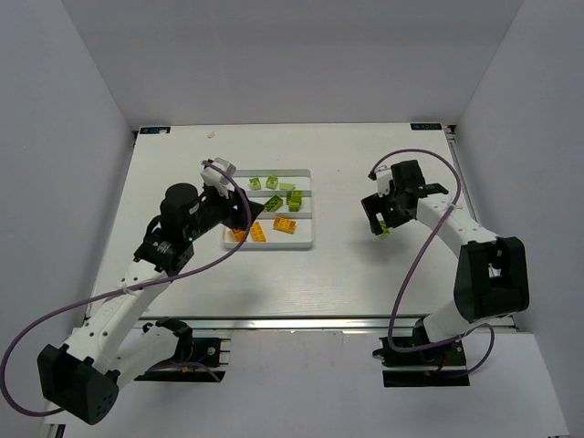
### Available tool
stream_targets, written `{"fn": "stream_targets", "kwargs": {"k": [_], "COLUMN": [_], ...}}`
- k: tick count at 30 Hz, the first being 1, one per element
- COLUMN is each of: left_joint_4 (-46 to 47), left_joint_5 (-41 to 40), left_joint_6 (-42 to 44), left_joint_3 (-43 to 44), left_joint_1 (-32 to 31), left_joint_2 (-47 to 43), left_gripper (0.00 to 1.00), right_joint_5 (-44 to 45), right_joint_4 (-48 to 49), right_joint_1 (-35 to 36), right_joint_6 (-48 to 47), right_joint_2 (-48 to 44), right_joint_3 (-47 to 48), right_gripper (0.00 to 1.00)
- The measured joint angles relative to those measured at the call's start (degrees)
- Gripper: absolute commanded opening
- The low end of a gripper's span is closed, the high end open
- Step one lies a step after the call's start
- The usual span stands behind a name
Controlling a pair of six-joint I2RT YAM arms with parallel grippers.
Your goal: Sort the legos into containers by color
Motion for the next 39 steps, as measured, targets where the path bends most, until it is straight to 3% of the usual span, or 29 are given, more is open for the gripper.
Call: {"fn": "stream_targets", "kwargs": {"k": [9, 15, 16, 18, 20, 25, 30, 34, 39], "left_joint_4": [0.2, 0.2, 0.2, 0.2, 0.3, 0.4, 0.4, 0.4, 0.1], "left_joint_5": [0.0, 0.0, 0.0, 0.0, 0.0, 0.0, 0.0, -0.7, -2.3], "left_joint_6": [0.0, 0.0, 0.0, 0.0, 0.0, 0.0, 0.0, 0.1, 0.5], "left_joint_3": [0.0, 0.0, 0.0, 0.0, 0.0, 0.0, 0.0, 0.0, 0.0], "left_joint_1": [0.0, 0.0, 0.0, 0.0, 0.0, 0.0, 0.0, 0.0, 0.0], "left_joint_2": [-1.4, -1.6, -1.7, -1.9, -2.1, -2.1, -2.1, -1.9, -1.0], "left_gripper": [0.72, 0.72, 0.71, 0.71, 0.71, 0.71, 0.71, 0.71, 0.71], "right_joint_5": [2.4, 2.1, 2.1, 1.9, 1.8, -2.2, -10.2, -14.4, -15.2], "right_joint_4": [2.5, 3.5, 3.7, 3.8, 3.8, 2.9, 2.7, 3.5, 2.1], "right_joint_1": [-1.5, -1.8, -1.9, -2.0, -2.0, -1.3, 2.9, 7.5, 12.4], "right_joint_6": [3.9, 5.3, 5.4, 5.6, 5.4, 2.8, 0.3, 0.4, 2.6], "right_joint_2": [9.2, 14.4, 14.5, 14.7, 14.7, 14.5, 15.0, 21.3, 37.9], "right_joint_3": [0.2, 1.9, 2.2, 2.6, 2.8, 5.4, 15.5, 31.1, 56.3], "right_gripper": [0.72, 0.40, 0.26, 0.09, 0.01, 0.00, 0.00, 0.00, 0.00]}}
